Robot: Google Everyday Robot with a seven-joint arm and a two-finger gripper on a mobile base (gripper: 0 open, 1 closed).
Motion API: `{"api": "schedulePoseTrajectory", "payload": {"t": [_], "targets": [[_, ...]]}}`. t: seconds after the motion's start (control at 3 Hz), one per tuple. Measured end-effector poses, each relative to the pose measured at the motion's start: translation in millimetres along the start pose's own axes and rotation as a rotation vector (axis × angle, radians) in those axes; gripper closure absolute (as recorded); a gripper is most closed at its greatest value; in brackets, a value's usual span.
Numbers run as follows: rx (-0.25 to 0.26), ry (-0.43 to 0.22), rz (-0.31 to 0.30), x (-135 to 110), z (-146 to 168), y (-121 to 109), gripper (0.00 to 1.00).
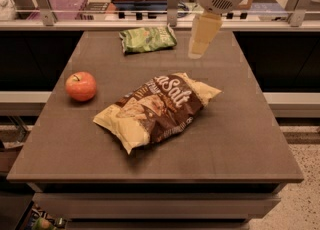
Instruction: Pick green jalapeno chip bag
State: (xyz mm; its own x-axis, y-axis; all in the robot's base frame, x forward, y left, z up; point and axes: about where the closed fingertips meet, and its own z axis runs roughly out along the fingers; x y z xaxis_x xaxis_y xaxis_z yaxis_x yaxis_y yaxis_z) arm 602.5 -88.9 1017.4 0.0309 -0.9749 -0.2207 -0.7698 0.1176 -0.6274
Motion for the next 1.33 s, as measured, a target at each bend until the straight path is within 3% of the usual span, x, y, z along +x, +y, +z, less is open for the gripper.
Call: {"api": "schedulePoseTrajectory", "payload": {"t": [0.33,0.67,1.0,1.33], "targets": [[0.034,0.034,0.004,3.1,2.6,-8.0,0.00],[0.033,0.034,0.003,3.2,2.5,-8.0,0.00],[0.021,0.036,-0.025,-1.7,16.0,-20.7,0.00],[-0.018,0.020,-0.072,-10.8,49.6,-41.9,0.00]]}}
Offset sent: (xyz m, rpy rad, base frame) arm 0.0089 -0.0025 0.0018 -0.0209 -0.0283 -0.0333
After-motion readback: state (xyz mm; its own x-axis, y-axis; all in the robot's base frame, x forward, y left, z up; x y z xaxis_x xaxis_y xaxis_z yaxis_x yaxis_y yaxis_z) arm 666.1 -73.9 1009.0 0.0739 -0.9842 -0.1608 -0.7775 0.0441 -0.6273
